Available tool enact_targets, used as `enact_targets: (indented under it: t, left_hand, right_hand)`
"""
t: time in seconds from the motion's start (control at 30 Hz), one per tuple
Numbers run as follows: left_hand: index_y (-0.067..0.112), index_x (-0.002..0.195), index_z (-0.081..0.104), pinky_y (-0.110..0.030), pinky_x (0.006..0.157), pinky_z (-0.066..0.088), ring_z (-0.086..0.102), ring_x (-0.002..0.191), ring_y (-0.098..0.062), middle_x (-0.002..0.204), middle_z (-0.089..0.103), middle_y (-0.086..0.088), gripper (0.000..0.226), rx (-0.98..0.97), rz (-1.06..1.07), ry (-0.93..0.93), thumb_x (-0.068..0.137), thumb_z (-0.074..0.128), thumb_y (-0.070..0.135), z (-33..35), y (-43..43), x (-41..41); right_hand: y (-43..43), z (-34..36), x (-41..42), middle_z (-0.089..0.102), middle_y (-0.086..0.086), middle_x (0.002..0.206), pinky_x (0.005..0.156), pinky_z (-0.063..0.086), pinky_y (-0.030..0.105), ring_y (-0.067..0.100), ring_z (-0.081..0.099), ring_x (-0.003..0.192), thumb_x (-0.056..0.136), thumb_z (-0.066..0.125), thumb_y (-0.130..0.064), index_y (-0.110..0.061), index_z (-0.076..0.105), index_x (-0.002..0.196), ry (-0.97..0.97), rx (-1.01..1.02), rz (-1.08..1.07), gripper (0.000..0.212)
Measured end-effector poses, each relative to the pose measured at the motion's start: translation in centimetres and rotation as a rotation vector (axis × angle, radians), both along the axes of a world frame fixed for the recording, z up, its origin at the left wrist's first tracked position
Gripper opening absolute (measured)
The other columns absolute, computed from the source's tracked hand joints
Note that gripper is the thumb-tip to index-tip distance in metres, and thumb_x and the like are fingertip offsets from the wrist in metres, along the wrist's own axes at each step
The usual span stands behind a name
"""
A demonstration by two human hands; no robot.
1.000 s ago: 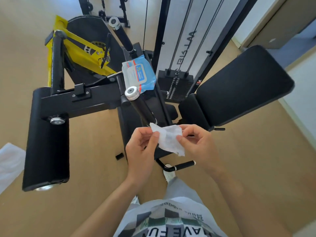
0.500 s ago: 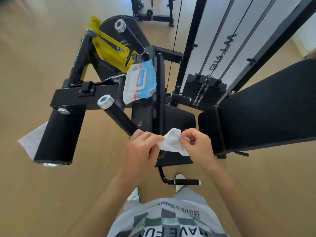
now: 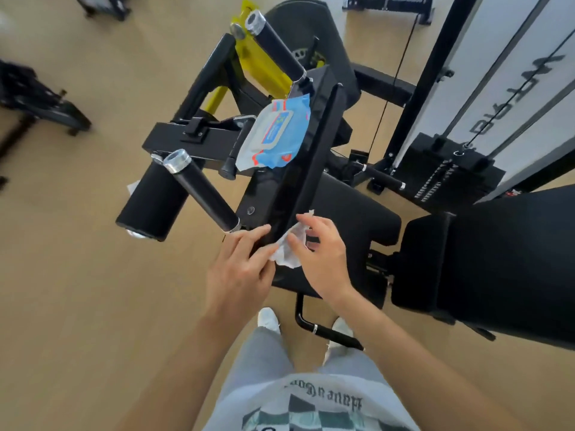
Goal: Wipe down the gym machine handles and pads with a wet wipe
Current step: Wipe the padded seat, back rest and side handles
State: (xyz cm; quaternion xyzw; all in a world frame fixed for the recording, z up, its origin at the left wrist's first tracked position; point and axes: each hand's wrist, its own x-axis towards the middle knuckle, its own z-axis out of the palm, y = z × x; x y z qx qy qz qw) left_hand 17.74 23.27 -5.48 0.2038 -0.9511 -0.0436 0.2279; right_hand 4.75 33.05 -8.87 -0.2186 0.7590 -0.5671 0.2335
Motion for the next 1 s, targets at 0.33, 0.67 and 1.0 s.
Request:
enact_targets:
  t: [0.33,0.67,1.0]
  left_hand:
    - [0.007,0.109,0.078,-0.034,0.093,0.056,0.066,0.109,-0.027,0.132,0.067,-0.008,0.027,0.084,-0.013,0.088,0.086,0.066,0.002,-1.0,0.1,1.2]
    - [0.000,0.128,0.068,-0.033,0.098,0.049,0.058,0.103,-0.027,0.123,0.069,-0.013,0.032,0.097,0.081,0.196,0.098,0.065,0.011,-1.8,-0.3,0.1]
    - [0.002,0.124,0.072,-0.030,0.097,0.046,0.059,0.098,-0.027,0.119,0.071,-0.011,0.028,0.060,0.172,0.282,0.098,0.066,0.010,-2.8,0.5,-0.5]
  right_hand:
    - [0.2,-0.7,4.8,0.057,-0.016,0.141,0.106,0.050,0.027,-0.005,0.052,0.128,0.093,0.072,-0.014,-0.030,0.057,0.140,-0.350,-0.148,-0.120,0.051]
    - [-3.0,0.2,0.5,0.007,-0.013,0.170,0.125,0.016,0.024,0.002,0.009,0.154,0.102,0.060,-0.025,-0.028,0.016,0.161,-0.196,0.023,0.053,0.073]
    - [-2.6,-0.7,-2.2,0.005,-0.007,0.171,0.122,0.019,0.016,0.003,0.007,0.154,0.100,0.063,-0.027,-0.025,0.017,0.160,0.008,0.070,0.187,0.077]
